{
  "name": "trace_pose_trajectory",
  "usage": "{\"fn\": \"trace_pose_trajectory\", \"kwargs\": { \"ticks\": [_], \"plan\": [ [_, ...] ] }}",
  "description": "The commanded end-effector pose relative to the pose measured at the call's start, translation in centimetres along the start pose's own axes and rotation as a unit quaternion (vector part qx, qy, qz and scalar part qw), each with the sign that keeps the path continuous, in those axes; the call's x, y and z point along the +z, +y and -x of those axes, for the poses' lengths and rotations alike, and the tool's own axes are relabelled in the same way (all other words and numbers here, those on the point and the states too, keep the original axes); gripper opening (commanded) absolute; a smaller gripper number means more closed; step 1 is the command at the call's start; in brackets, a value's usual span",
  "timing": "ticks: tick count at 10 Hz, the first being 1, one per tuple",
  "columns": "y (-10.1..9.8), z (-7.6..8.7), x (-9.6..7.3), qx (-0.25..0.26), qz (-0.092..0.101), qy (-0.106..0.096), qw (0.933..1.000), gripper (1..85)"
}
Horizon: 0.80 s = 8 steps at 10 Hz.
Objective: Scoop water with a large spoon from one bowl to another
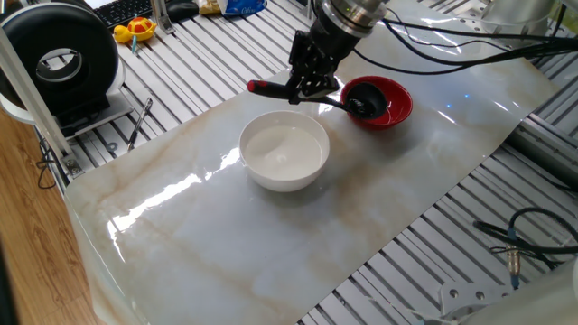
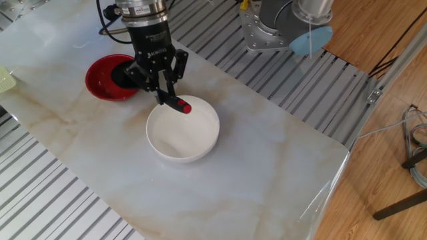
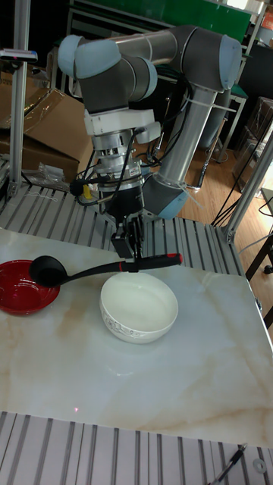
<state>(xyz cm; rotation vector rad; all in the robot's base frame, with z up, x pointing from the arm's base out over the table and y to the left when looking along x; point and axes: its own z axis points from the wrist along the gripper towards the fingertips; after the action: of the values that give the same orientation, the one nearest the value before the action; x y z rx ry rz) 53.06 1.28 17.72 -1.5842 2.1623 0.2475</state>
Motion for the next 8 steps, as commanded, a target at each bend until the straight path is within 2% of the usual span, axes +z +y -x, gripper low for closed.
{"fn": "trace_pose_trajectory", "kwargs": {
  "ticks": [1,6,8],
  "plan": [
    [0.0,0.1,-0.4,0.007,0.001,-0.018,0.9998,1.3],
    [-0.3,0.0,-0.4,0.012,-0.004,-0.016,0.9998,1.3],
    [-0.3,-0.8,-0.5,0.008,-0.003,-0.009,0.9999,1.3]
  ]
}}
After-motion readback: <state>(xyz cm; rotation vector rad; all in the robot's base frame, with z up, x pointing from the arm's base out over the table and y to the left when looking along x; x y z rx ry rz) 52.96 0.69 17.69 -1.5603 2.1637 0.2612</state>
